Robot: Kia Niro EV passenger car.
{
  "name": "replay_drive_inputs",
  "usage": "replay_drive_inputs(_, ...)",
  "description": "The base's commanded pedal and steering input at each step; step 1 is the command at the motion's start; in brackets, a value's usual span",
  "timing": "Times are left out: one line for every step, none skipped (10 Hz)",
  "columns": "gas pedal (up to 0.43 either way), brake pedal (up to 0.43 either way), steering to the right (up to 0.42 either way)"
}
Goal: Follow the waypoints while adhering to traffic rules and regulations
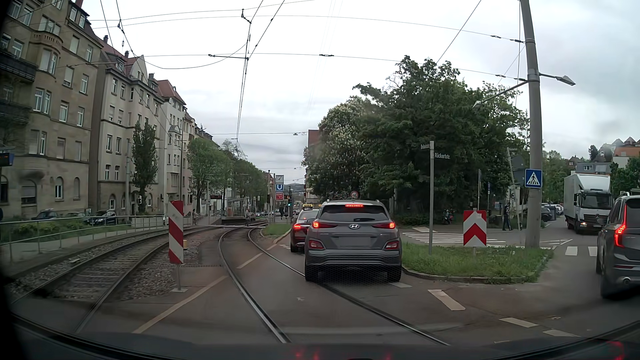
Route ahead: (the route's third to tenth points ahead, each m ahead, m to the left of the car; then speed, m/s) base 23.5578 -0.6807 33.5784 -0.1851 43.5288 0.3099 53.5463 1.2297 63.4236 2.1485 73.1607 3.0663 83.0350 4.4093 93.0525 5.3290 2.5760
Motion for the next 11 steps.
replay_drive_inputs(0.0,0.28,-0.012)
replay_drive_inputs(0.0,0.28,-0.009)
replay_drive_inputs(0.0,0.274,-0.008)
replay_drive_inputs(0.0,0.274,-0.009)
replay_drive_inputs(0.0,0.274,-0.01)
replay_drive_inputs(0.0,0.274,-0.011)
replay_drive_inputs(0.0,0.268,-0.01)
replay_drive_inputs(0.0,0.262,-0.01)
replay_drive_inputs(0.0,0.244,-0.009)
replay_drive_inputs(0.0,0.232,-0.01)
replay_drive_inputs(0.0,0.213,-0.01)
